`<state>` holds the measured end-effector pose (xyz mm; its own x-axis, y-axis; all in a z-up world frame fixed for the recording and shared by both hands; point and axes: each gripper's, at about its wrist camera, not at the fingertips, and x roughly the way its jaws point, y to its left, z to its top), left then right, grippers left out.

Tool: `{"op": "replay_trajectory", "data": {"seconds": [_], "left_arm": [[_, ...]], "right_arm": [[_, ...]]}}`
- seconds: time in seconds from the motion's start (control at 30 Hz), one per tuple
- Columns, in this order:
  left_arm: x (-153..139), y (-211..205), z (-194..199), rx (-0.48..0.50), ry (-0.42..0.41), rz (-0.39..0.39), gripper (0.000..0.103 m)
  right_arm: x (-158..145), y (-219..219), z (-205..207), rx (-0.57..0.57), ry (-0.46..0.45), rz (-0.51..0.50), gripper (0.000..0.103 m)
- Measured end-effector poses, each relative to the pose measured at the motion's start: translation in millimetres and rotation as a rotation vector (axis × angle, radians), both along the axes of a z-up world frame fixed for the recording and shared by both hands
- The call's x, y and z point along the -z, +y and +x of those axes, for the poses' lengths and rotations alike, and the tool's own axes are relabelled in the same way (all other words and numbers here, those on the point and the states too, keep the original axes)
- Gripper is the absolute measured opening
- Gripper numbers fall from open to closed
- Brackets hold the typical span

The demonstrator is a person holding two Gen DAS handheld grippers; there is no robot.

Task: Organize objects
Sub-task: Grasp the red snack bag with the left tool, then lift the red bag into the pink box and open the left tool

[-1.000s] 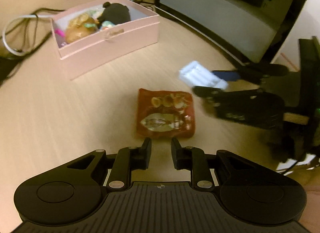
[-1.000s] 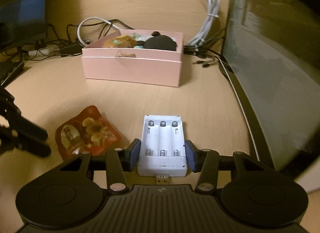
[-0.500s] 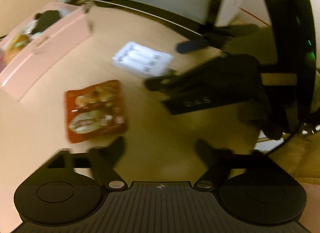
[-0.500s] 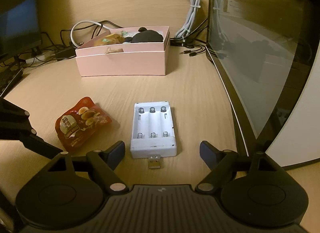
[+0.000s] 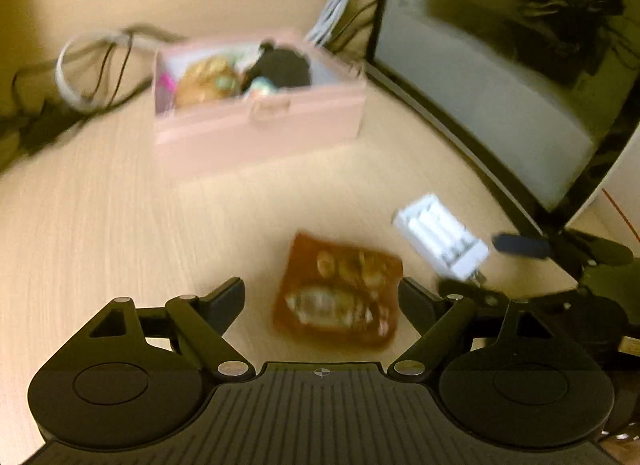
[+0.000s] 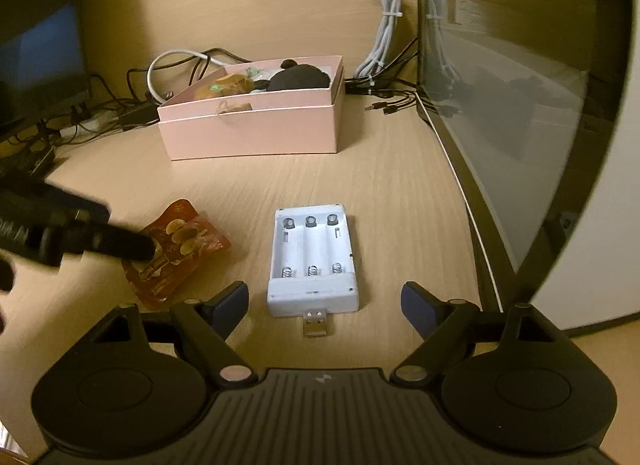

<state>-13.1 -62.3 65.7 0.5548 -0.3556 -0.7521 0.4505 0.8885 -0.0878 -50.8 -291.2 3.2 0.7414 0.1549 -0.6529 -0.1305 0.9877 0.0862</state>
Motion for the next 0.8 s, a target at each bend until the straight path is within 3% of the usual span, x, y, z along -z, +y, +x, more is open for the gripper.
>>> {"op": "replay_trajectory", "data": {"seconds": [0.17,0.4,0.5,0.6,0.7,0.8], "left_arm": [[4.8,-17.3,2.3,0.164,-0.034,0.092,0.088],[35.0,-34.8,8.1,0.120,-0.035,0.117,0.088],[36.9,-31.7,9.7,0.117,-0.044,0.094,0.088],[30.7,-15.0,6.7,0.113,0.001,0.050,0.082],[26.6,13.2,6.3,0.067,0.076,-0.060,0.082],[18.2,37.6,-0.8,-0.008,0.077,-0.058,0.082]], "right_arm": [[-7.7,-18.1,-22.8,0.018,0.028,0.034,0.086],[-12.5,-28.3,-41.0,0.029,0.041,-0.009,0.092],[-12.8,-19.3,-39.1,0.003,0.043,-0.023,0.092],[-16.1,-1.6,-34.1,-0.041,0.024,-0.052,0.092],[-19.9,20.1,-19.8,-0.069,-0.013,-0.084,0.092],[-19.0,34.7,3.6,-0.067,-0.030,-0.107,0.092]]}}
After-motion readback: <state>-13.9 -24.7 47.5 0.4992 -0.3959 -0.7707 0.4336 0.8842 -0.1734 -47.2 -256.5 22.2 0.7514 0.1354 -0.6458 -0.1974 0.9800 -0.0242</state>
